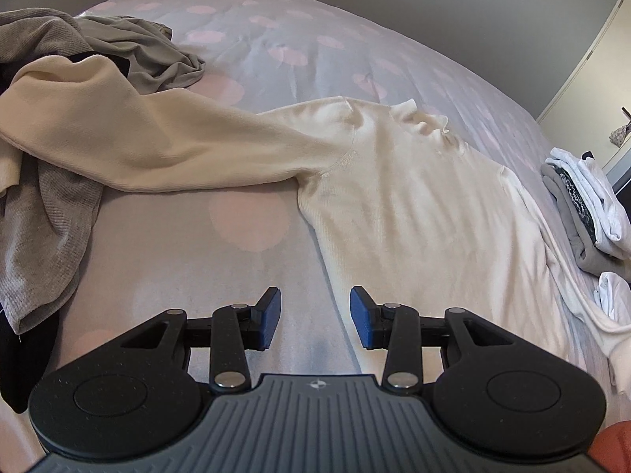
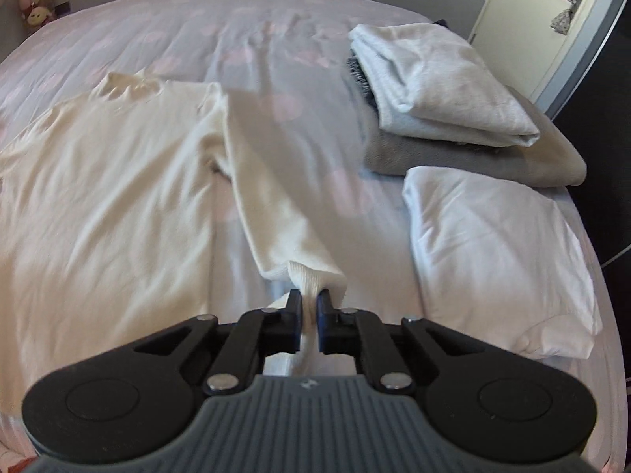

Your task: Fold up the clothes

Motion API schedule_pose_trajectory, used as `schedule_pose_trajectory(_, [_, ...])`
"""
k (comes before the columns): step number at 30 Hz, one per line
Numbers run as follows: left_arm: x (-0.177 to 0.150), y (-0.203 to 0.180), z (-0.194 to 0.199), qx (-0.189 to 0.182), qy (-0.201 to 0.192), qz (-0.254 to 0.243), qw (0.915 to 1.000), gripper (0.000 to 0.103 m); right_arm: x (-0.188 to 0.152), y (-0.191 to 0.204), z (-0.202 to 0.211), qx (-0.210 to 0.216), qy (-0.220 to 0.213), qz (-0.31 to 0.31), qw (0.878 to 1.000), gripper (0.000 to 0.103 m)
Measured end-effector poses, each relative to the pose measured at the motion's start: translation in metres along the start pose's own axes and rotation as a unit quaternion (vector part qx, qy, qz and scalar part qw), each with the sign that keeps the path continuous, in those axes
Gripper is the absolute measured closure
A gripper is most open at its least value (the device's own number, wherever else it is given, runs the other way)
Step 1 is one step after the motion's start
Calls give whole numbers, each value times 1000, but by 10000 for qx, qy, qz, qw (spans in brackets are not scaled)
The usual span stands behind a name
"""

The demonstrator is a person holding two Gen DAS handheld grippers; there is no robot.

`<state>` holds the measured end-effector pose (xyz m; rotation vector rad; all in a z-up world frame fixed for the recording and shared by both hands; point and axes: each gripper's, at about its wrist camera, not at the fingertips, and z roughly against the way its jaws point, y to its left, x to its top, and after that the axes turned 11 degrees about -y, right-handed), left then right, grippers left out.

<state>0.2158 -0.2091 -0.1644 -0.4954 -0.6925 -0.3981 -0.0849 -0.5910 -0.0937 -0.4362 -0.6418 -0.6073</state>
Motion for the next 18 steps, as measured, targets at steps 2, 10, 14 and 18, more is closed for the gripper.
schedule_pose_trajectory(2, [-1,0,-1,43,29,-21,10000,66,11,-21,-10,-188,-23,-67,9998,94])
schedule_pose_trajectory(10, [-5,0,-16,297,245,-86,9992,67,38,-98,-68,-841,108,-259,9961,96])
schedule_pose_trajectory(14, [-7,-3,-26,411,357,-202,9983,66,32,-119,-106,-1081,303,-245,9934,96])
schedule_pose_trajectory(18, [-9,-5,-35,505,471,-299,9972,66,21,-138,-134,-1184,471,-343,9913,96])
